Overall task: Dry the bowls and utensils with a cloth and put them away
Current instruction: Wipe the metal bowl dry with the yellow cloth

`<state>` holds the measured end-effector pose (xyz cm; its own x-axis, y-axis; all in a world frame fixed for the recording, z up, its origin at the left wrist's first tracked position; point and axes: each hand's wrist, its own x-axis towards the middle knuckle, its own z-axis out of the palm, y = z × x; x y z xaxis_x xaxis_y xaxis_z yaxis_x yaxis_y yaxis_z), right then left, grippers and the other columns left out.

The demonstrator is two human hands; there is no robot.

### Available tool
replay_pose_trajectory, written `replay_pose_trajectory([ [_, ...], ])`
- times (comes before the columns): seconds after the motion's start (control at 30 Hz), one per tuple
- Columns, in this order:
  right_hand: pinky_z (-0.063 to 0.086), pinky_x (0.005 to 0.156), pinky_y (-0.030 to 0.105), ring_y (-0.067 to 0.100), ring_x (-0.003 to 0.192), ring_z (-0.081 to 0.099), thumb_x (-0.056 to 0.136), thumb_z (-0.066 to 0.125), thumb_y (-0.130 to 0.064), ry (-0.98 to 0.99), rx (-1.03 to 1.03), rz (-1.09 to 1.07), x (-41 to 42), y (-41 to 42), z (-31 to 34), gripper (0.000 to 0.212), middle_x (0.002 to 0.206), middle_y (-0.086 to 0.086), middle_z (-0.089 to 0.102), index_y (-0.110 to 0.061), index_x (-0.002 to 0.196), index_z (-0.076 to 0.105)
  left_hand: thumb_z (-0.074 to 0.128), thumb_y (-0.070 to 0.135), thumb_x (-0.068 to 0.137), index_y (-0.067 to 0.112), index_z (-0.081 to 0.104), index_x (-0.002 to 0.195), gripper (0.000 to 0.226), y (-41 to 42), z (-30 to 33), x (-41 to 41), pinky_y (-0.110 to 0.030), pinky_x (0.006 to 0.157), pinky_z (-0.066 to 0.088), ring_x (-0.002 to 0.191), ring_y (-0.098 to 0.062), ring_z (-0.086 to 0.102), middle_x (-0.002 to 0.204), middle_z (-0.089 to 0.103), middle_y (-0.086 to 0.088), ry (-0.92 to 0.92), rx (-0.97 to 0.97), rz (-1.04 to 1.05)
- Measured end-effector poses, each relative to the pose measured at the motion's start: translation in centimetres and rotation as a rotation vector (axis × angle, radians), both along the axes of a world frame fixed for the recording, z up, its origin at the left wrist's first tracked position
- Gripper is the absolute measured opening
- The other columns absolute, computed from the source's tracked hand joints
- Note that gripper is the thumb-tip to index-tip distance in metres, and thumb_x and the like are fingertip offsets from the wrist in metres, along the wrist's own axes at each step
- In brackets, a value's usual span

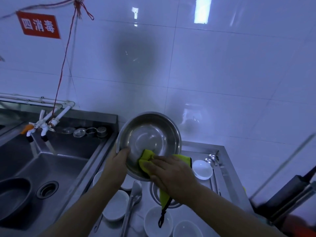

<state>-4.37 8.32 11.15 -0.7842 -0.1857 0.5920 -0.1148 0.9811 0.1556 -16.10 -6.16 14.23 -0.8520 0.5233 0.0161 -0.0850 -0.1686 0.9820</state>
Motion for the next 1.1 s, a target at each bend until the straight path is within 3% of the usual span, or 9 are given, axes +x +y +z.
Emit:
replay_pose_trajectory([
  [0.27,0.055,0.090,0.040,0.020,0.122,0.057,0.091,0.034,-0.036,-0.157,-0.108,-0.268,-1.7,1.8,3.4,0.050,0.124,0.007,0.065,-0.012,0.122,0.064,0.054,0.018,0.084,0.012,0.062,0.103,0.022,-0.3,-0.4,0.7,-0.028,0.068,0.050,0.088,-0.026,0.064,0.091,0.068,-0.013,0.129,-0.107,-0.151],
  [0.37,0.022,0.117,0.033,0.015,0.145,0.019,0.095,0.033,-0.034,-0.323,-0.319,-0.119,-2.8,0.4,4.4,0.056,0.152,0.007,0.035,-0.009,0.146,0.037,0.057,0.042,0.078,0.014,0.062,0.116,0.048,-0.1,-1.0,0.8,-0.036,0.086,0.051,0.101,-0.023,0.066,0.105,0.071,-0.007,0.071,-0.034,-0.182],
  [0.53,-0.013,0.115,0.024,0.006,0.140,-0.022,0.094,0.044,-0.003,-0.543,-0.265,0.052,-2.8,-2.4,5.1,0.069,0.161,-0.001,0.000,-0.015,0.152,0.011,0.044,0.036,0.093,0.016,0.062,0.112,0.033,0.0,0.6,-0.2,-0.035,0.084,0.054,0.097,-0.019,0.067,0.101,0.071,-0.006,-0.028,0.047,-0.115],
  [0.6,-0.014,0.113,0.018,0.004,0.137,-0.021,0.096,0.043,-0.002,-0.603,-0.151,0.067,-2.3,-2.1,4.9,0.061,0.160,-0.002,0.003,-0.012,0.151,0.019,0.039,0.027,0.098,0.017,0.065,0.099,0.028,-0.4,1.1,-0.5,-0.031,0.076,0.057,0.085,-0.018,0.069,0.087,0.074,-0.004,0.000,0.032,-0.124],
  [0.7,0.022,0.118,0.036,0.009,0.139,-0.004,0.090,0.051,0.005,-0.604,-0.075,0.058,-1.4,-0.6,3.8,0.056,0.157,0.000,0.025,-0.010,0.143,0.042,0.037,0.019,0.099,0.022,0.063,0.101,0.026,-1.0,1.3,-0.9,-0.022,0.069,0.054,0.083,-0.012,0.069,0.085,0.074,0.002,0.119,-0.018,-0.149],
  [0.77,0.036,0.111,0.044,0.017,0.144,0.014,0.085,0.056,0.009,-0.596,-0.048,0.034,-0.9,0.5,3.5,0.059,0.154,0.000,0.033,-0.012,0.140,0.047,0.042,0.019,0.099,0.026,0.064,0.100,0.023,-1.3,1.3,-0.8,-0.024,0.072,0.051,0.086,-0.013,0.068,0.089,0.074,0.002,0.165,-0.030,-0.186],
  [0.9,0.058,0.083,0.035,0.020,0.125,0.054,0.061,0.084,-0.005,-0.381,0.109,0.004,-0.7,1.9,3.6,0.063,0.132,-0.005,0.060,-0.020,0.120,0.067,0.052,0.028,0.090,0.026,0.063,0.108,0.021,-1.5,1.5,-0.8,-0.020,0.076,0.051,0.094,-0.016,0.066,0.097,0.072,-0.002,0.214,-0.087,-0.286],
  [1.0,0.045,0.099,0.030,0.021,0.124,0.055,0.084,0.056,-0.013,-0.194,0.240,0.057,-1.4,2.5,3.7,0.036,0.128,-0.002,0.063,-0.016,0.117,0.068,0.053,0.024,0.091,0.022,0.063,0.111,0.022,-1.4,1.4,-0.3,-0.020,0.081,0.049,0.099,-0.015,0.065,0.099,0.071,0.000,0.210,-0.154,-0.337],
  [1.1,0.025,0.113,0.034,0.026,0.134,0.045,0.093,0.037,-0.016,-0.134,0.372,0.046,-1.4,3.1,4.5,0.042,0.136,0.001,0.057,-0.012,0.127,0.061,0.047,0.012,0.096,0.025,0.061,0.110,0.024,-1.2,1.9,0.1,-0.015,0.076,0.049,0.092,-0.005,0.066,0.097,0.071,0.004,0.239,-0.158,-0.355],
])
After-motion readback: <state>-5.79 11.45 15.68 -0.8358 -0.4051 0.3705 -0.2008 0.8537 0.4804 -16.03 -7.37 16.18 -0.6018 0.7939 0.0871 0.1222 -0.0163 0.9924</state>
